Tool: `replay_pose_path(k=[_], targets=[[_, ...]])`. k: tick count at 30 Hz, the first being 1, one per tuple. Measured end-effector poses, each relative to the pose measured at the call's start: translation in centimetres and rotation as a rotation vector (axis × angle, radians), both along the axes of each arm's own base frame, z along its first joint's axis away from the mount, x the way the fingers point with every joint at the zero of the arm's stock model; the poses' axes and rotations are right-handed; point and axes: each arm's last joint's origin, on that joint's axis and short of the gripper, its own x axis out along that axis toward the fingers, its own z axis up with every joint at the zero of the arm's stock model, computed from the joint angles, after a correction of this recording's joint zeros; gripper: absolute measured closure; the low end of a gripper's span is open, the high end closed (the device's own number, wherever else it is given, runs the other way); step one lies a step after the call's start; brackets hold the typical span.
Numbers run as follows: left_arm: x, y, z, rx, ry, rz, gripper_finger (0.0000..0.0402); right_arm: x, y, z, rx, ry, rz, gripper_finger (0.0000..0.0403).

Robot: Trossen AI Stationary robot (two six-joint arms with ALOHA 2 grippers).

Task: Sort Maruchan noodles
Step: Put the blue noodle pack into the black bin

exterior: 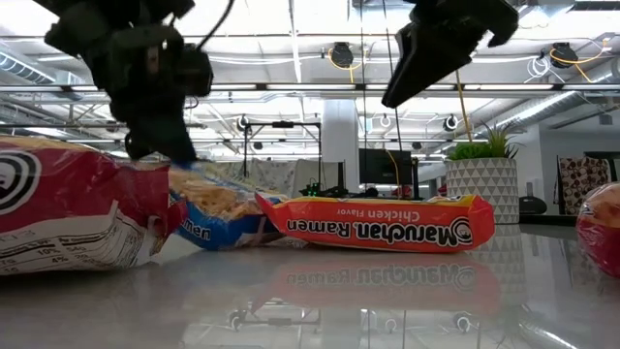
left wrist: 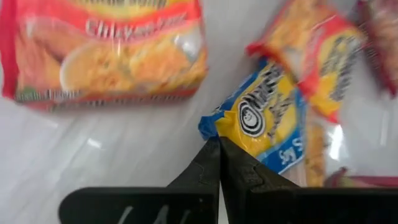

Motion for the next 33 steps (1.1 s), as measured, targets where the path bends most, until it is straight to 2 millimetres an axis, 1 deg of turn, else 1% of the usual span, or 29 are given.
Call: replay_pose_path(k=[5, 8, 10, 12, 15, 20, 22, 24, 30, 33], targets=[[-0.8, -0.8, 1.8, 0.026, -0.093, -0.023, 0.0400, 0.9, 0.2, 0.8, 0.009, -0.141, -0.039, 0.0298], [-1.3, -1.3, 2.7, 0.050, -0.136, -0.041, 0.0400, 1.5, 0.6, 1.2, 0.107, -0.204, 0.006, 0.0294], [-1.5, -1.6, 2.9, 0.063, -0.150, -0.055, 0.0400, 2.0, 1.0, 1.4, 0.193, -0.240, 0.043, 0.0282], [-1.7, -1.9, 3.0, 0.077, -0.154, -0.068, 0.0400, 2.6, 1.3, 1.3, 0.257, -0.277, 0.052, 0.0260], [-1.7, -2.0, 3.0, 0.080, -0.156, -0.074, 0.0400, 4.0, 1.9, 0.4, 0.304, -0.326, 0.077, 0.0217], [-1.6, -2.1, 3.2, 0.101, -0.174, -0.099, 0.0401, 6.6, 2.4, -2.7, 0.286, -0.364, 0.111, 0.0144], [-1.6, -2.2, 3.2, 0.110, -0.184, -0.115, 0.0401, 7.4, 1.9, -3.6, 0.305, -0.374, 0.117, 0.0122], [-1.6, -2.4, 3.2, 0.125, -0.189, -0.138, 0.0401, 7.9, 1.2, -4.0, 0.328, -0.363, 0.137, 0.0110], [-1.5, -2.7, 3.5, 0.189, -0.237, -0.214, 0.0401, 8.9, -0.8, -4.3, 0.427, -0.379, 0.160, 0.0106], [-1.4, -2.9, 3.8, 0.198, -0.268, -0.231, 0.0401, 9.7, -1.3, -5.1, 0.505, -0.388, 0.185, 0.0106]])
